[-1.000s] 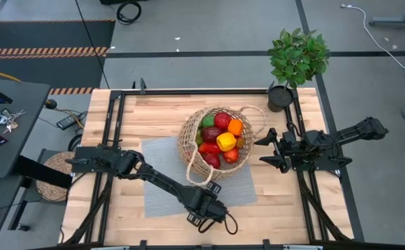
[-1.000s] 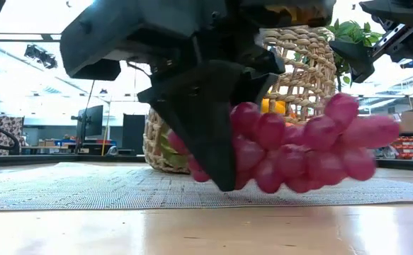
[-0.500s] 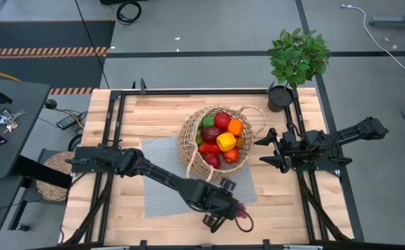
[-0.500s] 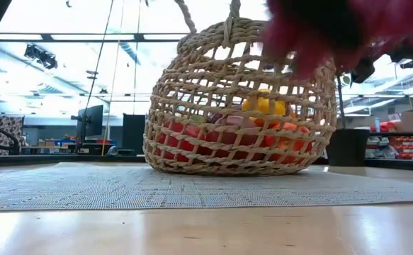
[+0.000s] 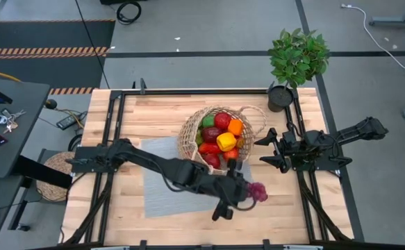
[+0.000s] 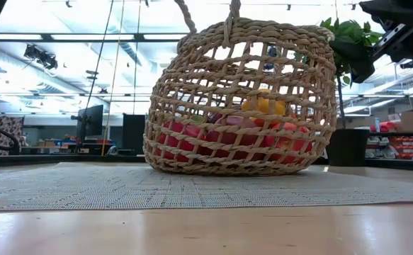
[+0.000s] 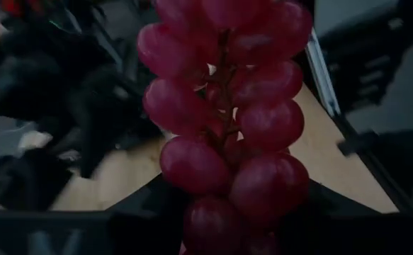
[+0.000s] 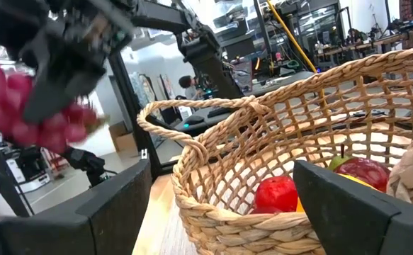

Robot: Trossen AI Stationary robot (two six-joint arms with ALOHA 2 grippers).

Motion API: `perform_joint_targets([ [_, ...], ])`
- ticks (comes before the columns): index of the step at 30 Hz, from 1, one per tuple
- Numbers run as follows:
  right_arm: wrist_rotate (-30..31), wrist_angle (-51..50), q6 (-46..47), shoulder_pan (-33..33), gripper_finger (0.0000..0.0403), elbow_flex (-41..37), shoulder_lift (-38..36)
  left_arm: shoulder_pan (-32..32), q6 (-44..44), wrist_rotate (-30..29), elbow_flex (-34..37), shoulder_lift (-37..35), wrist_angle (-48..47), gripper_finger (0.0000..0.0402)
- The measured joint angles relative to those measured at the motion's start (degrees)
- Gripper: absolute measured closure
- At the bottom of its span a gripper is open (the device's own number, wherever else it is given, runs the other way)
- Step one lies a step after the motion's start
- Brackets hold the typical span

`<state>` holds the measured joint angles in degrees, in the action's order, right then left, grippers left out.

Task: Build produce basket
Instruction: Put the grapes into the brown basket

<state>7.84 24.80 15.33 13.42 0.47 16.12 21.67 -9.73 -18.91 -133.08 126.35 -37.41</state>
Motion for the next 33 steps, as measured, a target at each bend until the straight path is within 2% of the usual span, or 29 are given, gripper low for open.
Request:
perform_joint_targets([
  [8,0.0,-0.1,0.0,0.0,0.0055,0.0,0.0,-3.7,-0.4,-3.3,-0.3,-3.8,3.2,0.0230],
  [13,0.0,0.0,0.0,0.0,0.0055,0.0,0.4,-7.2,0.2,-6.1,-0.2,-4.7,0.2,0.0230],
  [16,0.0,-0.1,0.0,0.0,0.0055,0.0,0.5,-10.3,2.5,-6.6,0.1,-4.7,-4.9,0.0230],
  [24,0.0,0.0,0.0,0.0,0.0055,0.0,0.5,-19.3,8.3,-6.4,5.9,-4.6,-13.5,0.0230],
  [30,0.0,0.0,0.0,0.0,0.0055,0.0,0.5,-23.6,9.6,-1.8,12.9,-4.4,-17.6,0.0229],
  [33,0.0,0.0,0.0,0.0,0.0055,0.0,0.5,-24.2,9.0,-1.9,15.3,-4.5,-18.7,0.0210],
])
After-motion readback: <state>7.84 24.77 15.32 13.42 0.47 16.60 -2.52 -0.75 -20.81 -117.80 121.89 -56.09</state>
